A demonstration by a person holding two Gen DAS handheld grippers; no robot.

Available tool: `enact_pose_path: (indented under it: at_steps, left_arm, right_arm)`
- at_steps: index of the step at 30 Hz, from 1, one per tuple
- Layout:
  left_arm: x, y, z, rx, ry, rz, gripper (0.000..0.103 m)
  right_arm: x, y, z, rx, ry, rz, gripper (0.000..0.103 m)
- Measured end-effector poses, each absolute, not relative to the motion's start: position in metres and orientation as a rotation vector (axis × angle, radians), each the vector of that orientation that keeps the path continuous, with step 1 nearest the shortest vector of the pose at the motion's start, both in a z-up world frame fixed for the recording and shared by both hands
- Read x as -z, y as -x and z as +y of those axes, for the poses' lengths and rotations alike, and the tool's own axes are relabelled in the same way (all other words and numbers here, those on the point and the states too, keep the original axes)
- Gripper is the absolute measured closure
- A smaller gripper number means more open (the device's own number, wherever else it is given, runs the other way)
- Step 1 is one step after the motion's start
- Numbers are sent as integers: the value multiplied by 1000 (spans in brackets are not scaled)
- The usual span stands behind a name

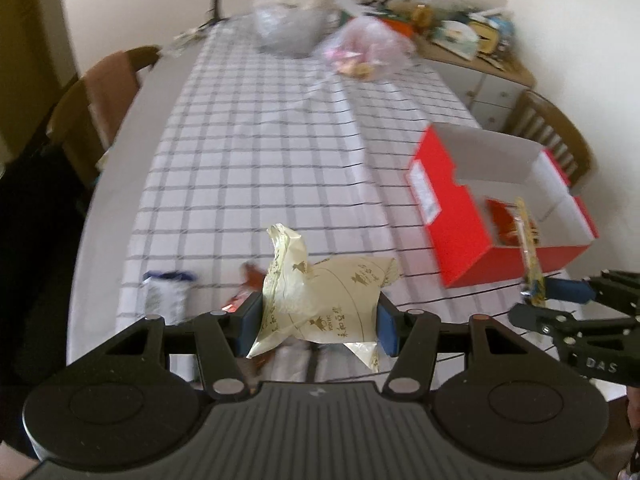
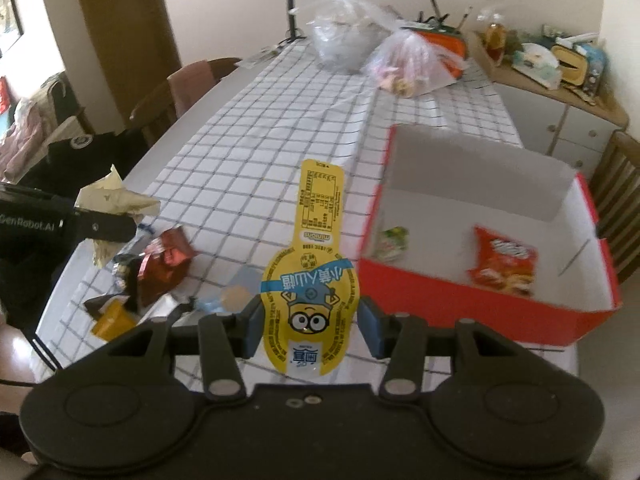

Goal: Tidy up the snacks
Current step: 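Carry both snacks into the red box and open both grippers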

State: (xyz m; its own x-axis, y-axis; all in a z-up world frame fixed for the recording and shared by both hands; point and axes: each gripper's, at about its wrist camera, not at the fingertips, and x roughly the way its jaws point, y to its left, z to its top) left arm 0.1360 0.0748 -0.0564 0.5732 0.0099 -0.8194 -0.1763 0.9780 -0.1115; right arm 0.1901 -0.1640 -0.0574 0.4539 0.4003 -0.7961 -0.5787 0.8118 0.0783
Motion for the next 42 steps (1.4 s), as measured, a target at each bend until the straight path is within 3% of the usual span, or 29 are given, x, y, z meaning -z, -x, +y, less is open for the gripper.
enact_pose_path:
  at_steps: [22,42]
  left_arm:
    - [61,-268,-99,56,68,968,46]
    - [130,-359,-140,-34,35,1125,46]
  right_arm:
    - [62,-307,-280,-434,220,906,56]
    - [134,-364,-278,-423,293,1084,56]
